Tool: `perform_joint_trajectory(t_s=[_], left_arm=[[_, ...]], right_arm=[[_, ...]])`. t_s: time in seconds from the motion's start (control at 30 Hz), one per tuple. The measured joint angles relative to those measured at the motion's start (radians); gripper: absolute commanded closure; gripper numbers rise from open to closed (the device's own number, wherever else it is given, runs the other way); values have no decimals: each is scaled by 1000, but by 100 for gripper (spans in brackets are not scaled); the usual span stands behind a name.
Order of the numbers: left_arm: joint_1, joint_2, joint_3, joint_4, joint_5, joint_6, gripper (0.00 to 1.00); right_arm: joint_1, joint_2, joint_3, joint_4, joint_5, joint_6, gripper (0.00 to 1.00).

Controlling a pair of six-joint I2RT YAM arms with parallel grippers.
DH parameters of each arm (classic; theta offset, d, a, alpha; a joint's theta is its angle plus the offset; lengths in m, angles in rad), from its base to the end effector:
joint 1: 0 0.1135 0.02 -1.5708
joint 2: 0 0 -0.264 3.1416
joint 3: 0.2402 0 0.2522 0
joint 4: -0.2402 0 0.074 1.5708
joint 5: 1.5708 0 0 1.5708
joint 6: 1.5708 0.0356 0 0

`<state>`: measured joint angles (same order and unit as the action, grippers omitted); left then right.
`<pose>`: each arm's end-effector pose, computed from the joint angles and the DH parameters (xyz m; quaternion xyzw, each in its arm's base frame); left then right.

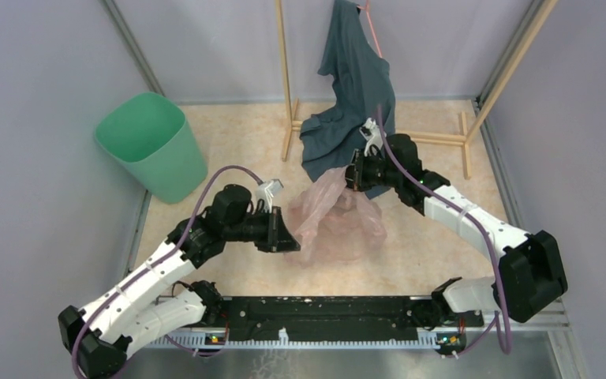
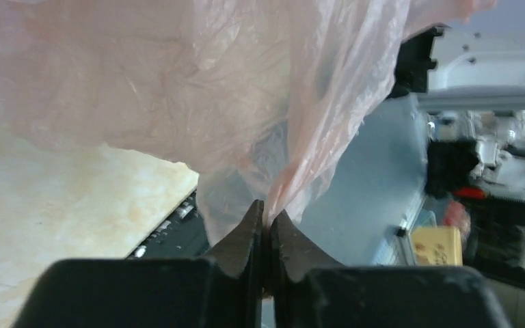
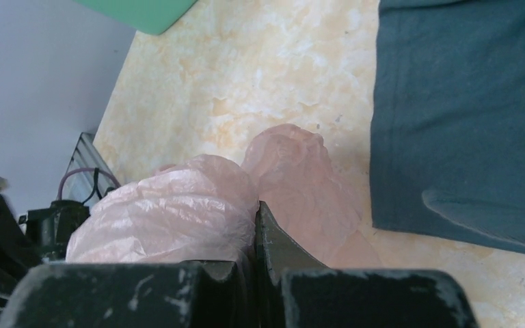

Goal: Put the trash bags into the trash bin

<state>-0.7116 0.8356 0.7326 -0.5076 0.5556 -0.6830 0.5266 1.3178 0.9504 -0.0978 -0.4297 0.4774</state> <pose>0.1227 -0.1306 0.2840 0.1389 0.8510 -0.4717 0.1843 0.2512 0.1632 0.2894 -0.1324 0.8285 0.4059 0.3624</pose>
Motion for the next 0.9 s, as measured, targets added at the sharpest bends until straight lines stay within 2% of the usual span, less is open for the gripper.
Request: perform_joint_trajectory(t_s=[0.1,0.13,0.37,0.5,0.63,0.9], left_arm=[[0,2,95,-98,-138,5,100],[-1,2,130,-121,-199,4,100],[0,4,190,-164,-497,-29,100],[0,13,190,-185,-614,-48,100],[0,4,190,-185,-659,-51,100],[0,-1,190,-185,-700,-50,100]], right_arm=[[0,0,2,-1,37,5,100],[0,1,4,-2,48,5,96],[44,35,106,-98,169,-44,39],[91,12,129,-211,250,-95,19],[111,-66,129,-347,298,-130,10],[113,-300,116,-494,354,-151,9]])
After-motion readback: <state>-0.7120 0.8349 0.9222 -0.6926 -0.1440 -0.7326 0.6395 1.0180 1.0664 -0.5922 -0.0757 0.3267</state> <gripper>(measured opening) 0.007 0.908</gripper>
